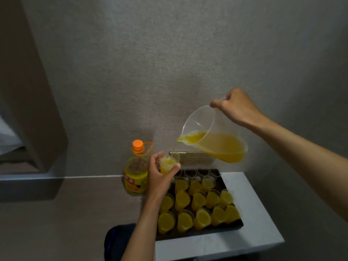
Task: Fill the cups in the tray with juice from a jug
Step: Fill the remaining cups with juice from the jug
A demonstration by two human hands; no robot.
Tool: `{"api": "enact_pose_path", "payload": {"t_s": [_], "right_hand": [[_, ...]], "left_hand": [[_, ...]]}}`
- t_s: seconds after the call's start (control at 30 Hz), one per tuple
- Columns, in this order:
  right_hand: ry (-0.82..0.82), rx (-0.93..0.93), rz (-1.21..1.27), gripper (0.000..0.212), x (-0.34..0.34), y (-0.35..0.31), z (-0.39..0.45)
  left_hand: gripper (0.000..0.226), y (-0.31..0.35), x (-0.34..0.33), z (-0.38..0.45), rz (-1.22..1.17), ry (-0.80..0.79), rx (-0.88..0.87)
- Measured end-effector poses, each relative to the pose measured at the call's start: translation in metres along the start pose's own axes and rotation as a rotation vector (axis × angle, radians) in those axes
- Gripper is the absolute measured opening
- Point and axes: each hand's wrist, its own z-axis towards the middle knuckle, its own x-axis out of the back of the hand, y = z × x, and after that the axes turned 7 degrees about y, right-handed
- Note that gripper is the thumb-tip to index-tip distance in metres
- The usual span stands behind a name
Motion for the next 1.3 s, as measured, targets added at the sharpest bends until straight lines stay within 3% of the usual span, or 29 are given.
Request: {"api": "enact_pose_path", "payload": {"t_s": [1.3], "right_hand": [[-0.011, -0.002, -0.022, 0.043, -0.0049, -0.009, -0.0056]], "left_hand": [[0.055, 0.0053, 0.0085, -0.0039, 0.048, -0.001, -0.023]]}}
